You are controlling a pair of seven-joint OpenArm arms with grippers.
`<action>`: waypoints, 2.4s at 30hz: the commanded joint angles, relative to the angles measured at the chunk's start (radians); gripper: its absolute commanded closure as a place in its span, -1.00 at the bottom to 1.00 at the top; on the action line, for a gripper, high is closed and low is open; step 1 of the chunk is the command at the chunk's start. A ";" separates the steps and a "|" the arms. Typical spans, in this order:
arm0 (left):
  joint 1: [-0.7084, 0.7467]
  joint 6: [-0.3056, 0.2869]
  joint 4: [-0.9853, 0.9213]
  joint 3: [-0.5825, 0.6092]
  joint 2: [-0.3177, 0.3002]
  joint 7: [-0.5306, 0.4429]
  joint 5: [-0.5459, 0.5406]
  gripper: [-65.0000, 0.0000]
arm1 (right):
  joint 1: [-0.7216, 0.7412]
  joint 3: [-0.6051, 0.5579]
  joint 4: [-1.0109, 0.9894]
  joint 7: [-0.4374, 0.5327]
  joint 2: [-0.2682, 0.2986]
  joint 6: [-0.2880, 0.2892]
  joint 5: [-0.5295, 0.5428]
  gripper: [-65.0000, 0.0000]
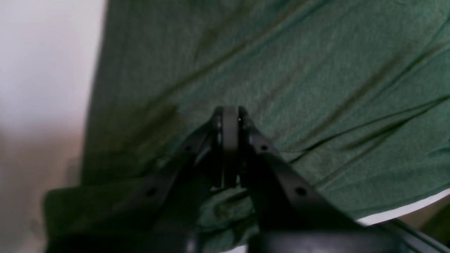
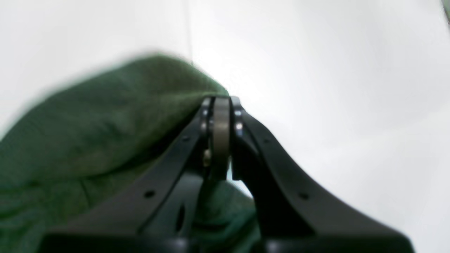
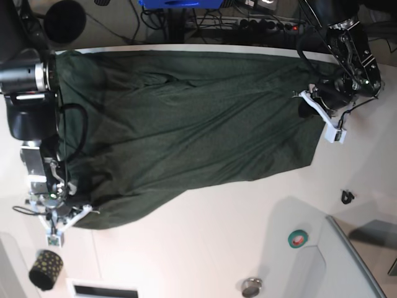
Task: Layout the t-shirt on the table in an organized manner, then fold the t-shirt properly
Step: 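Pull the shirt corner with the right gripper along the table edge, then drag the shirt hem corner with the right gripper away from the shirt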
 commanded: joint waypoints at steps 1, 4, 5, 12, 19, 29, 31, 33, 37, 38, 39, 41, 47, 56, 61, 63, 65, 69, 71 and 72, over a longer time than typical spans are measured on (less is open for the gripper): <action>-0.006 -0.002 0.011 -0.003 -0.013 -0.015 -0.013 1.00 | 0.031 0.010 0.046 0.022 0.020 -0.008 0.000 1.00; 0.000 -0.002 0.005 -0.002 -0.015 -0.065 -0.011 1.00 | 0.028 0.025 0.067 -0.050 0.034 -0.012 0.000 1.00; 0.002 -0.002 0.005 -0.002 -0.015 -0.075 -0.002 1.00 | 0.026 0.047 0.067 -0.063 0.037 -0.012 0.000 1.00; -0.006 -0.002 -0.052 -0.002 -0.008 -0.086 0.084 1.00 | -0.019 0.148 0.069 -0.106 0.045 -0.012 -0.002 1.00; -0.006 -0.002 -0.147 -0.002 -0.015 -0.167 0.095 1.00 | -0.117 0.157 0.155 -0.132 0.060 -0.054 0.001 0.98; -0.006 -0.002 -0.154 -0.002 -0.015 -0.167 0.084 1.00 | -0.241 0.080 0.557 -0.268 0.049 -0.093 -0.002 0.01; -0.006 -0.002 -0.154 -0.002 -0.015 -0.167 0.084 1.00 | -0.230 0.024 0.573 -0.276 0.048 -0.084 0.000 0.01; -0.006 -0.002 -0.154 -0.003 -0.015 -0.167 0.084 1.00 | -0.184 -0.064 0.526 -0.294 0.048 -0.044 0.000 0.01; -0.006 -0.002 -0.154 -0.003 -0.015 -0.167 0.084 1.00 | -0.069 -0.138 0.262 -0.287 -0.005 -0.015 0.001 0.00; -0.006 -0.002 -0.154 -0.003 -0.015 -0.167 0.084 1.00 | -0.040 -0.142 0.188 -0.259 -0.015 -0.014 0.001 0.00; -0.006 -0.002 -0.154 -0.003 -0.015 -0.167 0.084 1.00 | -0.015 -0.145 0.124 -0.221 -0.028 -0.014 0.001 -0.01; -0.006 -0.002 -0.154 -0.003 -0.015 -0.167 0.084 1.00 | 0.026 -0.147 0.013 -0.162 -0.051 -0.014 -0.002 -0.01; -0.003 -0.002 -0.154 -0.009 -0.015 -0.167 0.084 1.00 | 0.106 -0.148 -0.215 -0.084 -0.080 -0.014 -0.002 -0.01; -0.001 -0.002 -0.154 -0.009 -0.015 -0.167 0.084 1.00 | 0.103 -0.148 -0.228 -0.073 -0.110 0.083 -0.002 -0.01; -0.003 -0.002 -0.154 -0.009 -0.015 -0.167 0.084 1.00 | 0.107 -0.148 -0.287 -0.070 -0.113 0.089 -0.002 0.01; -0.003 -0.002 -0.154 -0.009 -0.015 -0.167 0.084 1.00 | 0.107 -0.148 -0.295 -0.069 -0.113 0.091 -0.002 0.02; -0.003 -0.002 -0.154 -0.009 -0.015 -0.167 0.084 1.00 | 0.107 -0.148 -0.297 -0.069 -0.113 0.091 -0.002 0.14; -0.003 -0.002 -0.154 -0.009 -0.015 -0.167 0.084 1.00 | 0.107 -0.147 -0.297 -0.075 -0.109 0.092 -0.002 0.78; -0.001 -0.002 -0.154 -0.009 -0.015 -0.167 0.084 1.00 | 0.107 -0.147 -0.297 -0.076 -0.109 0.092 -0.002 0.82; -0.001 -0.002 -0.154 -0.011 -0.015 -0.167 0.084 1.00 | 0.107 -0.147 -0.292 -0.076 -0.109 0.092 -0.002 0.83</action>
